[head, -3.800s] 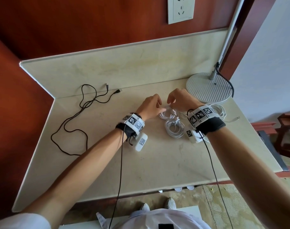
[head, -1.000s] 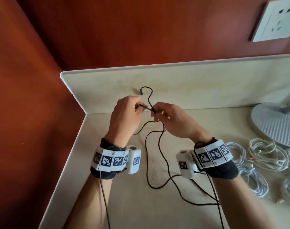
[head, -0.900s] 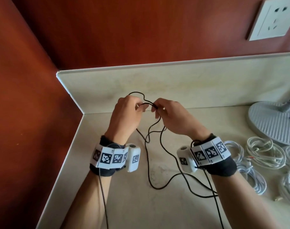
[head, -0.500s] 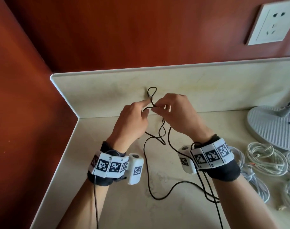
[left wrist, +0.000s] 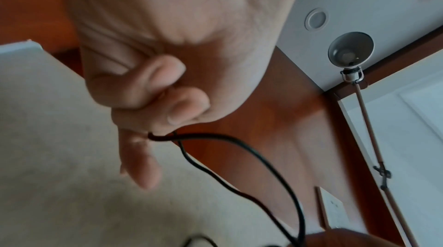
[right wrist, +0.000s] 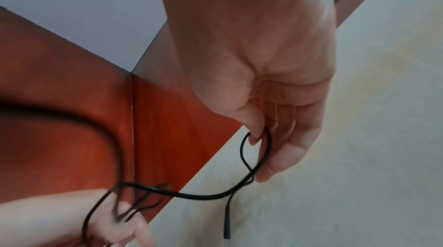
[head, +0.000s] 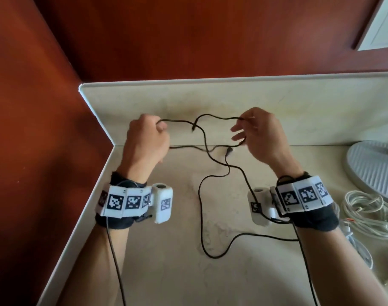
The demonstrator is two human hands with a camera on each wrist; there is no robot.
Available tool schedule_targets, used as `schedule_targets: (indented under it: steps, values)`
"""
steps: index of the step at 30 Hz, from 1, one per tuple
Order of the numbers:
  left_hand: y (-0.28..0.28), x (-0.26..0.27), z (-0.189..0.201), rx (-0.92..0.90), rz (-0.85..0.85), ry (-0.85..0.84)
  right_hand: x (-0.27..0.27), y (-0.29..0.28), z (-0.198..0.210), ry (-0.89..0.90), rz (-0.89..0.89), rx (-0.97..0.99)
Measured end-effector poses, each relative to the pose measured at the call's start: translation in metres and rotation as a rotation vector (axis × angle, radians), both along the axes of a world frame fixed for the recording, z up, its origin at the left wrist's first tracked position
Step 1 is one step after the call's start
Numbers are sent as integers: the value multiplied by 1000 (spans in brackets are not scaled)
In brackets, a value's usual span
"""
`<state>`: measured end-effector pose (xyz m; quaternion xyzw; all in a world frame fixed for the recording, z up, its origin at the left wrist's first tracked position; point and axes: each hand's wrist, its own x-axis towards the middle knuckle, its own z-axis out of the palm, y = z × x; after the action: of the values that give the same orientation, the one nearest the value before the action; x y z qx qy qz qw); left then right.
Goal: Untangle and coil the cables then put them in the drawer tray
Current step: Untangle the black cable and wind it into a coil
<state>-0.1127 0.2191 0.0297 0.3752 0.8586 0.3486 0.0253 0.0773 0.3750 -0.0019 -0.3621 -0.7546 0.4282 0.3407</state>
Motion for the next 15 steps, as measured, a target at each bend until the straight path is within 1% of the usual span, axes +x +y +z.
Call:
schedule_targets:
  steps: [3,5,8,10,13,15]
  values:
    - [-7,-14,3,-6,68,-26,10,6,3,-16,-38,-31]
    - [-7,-14,5,-35,50,-51,12,4,3,-128,-32,6]
    - [-4,-5,7,-27,-9,-111,4,-4,-2,-337,29,79]
    - [-2,1,8,-11,-53,-158,0,-10,-2,-425,50,151]
    - [-1,8,11,-11,-116,-238,-1,-20,10,-408,87,248]
    - [-2,13,13,-16,-149,-275,-1,-30,17,-434,175,291]
